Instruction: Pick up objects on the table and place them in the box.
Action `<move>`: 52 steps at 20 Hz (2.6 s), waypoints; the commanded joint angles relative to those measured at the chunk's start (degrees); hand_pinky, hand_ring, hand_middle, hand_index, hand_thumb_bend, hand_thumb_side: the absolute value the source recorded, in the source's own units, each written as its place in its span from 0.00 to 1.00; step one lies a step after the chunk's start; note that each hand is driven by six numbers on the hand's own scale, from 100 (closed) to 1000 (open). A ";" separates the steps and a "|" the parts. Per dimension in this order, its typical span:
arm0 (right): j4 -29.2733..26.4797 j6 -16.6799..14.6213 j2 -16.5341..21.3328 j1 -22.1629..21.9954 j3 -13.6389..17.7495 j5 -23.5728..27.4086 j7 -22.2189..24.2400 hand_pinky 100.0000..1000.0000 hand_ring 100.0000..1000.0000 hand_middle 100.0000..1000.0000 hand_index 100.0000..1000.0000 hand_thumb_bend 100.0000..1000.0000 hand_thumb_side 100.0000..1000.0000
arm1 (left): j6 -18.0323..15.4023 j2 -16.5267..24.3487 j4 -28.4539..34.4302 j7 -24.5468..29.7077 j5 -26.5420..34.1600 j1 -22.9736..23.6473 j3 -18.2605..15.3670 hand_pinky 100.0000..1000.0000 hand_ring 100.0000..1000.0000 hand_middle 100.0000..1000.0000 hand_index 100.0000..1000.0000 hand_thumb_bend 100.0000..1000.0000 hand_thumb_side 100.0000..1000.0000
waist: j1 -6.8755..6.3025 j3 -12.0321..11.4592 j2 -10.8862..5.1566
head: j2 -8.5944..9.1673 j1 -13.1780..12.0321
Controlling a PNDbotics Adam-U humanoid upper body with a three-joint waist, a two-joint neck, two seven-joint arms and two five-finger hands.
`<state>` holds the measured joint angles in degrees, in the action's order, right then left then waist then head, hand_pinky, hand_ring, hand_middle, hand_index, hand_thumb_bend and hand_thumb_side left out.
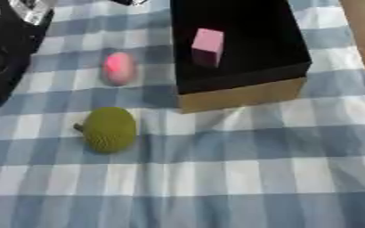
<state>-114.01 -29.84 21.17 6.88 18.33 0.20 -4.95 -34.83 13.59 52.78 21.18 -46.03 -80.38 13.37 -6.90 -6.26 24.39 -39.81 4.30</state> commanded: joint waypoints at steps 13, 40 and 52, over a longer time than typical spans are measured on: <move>-0.58 -0.31 1.50 -0.14 0.58 -0.90 -0.91 0.94 1.00 0.28 0.91 0.00 0.41 | 1.43 8.96 3.90 13.43 9.45 3.76 6.42 0.91 0.87 0.77 0.89 0.20 0.42 | 0.01 -0.36 -3.16 | -0.80 0.53; -0.58 0.20 1.40 0.09 0.60 -0.73 -1.37 0.94 1.00 0.28 0.91 0.00 0.41 | -4.93 9.42 -4.09 16.91 2.34 7.41 6.99 0.87 0.84 0.74 0.88 0.34 0.59 | 0.36 0.02 -2.95 | -1.65 0.27; -0.58 0.35 1.20 0.21 0.57 -0.83 -1.42 0.94 1.00 0.28 0.91 0.00 0.41 | -6.49 8.38 -5.69 17.71 0.86 8.23 7.46 0.85 0.81 0.72 0.87 0.34 0.57 | 0.52 0.24 -2.78 | -1.99 0.28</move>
<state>-114.01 -29.60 21.45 6.62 18.64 -0.45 -6.21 -32.81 21.03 46.66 30.73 -45.02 -71.33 20.94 -6.88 -6.00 24.39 -41.73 4.58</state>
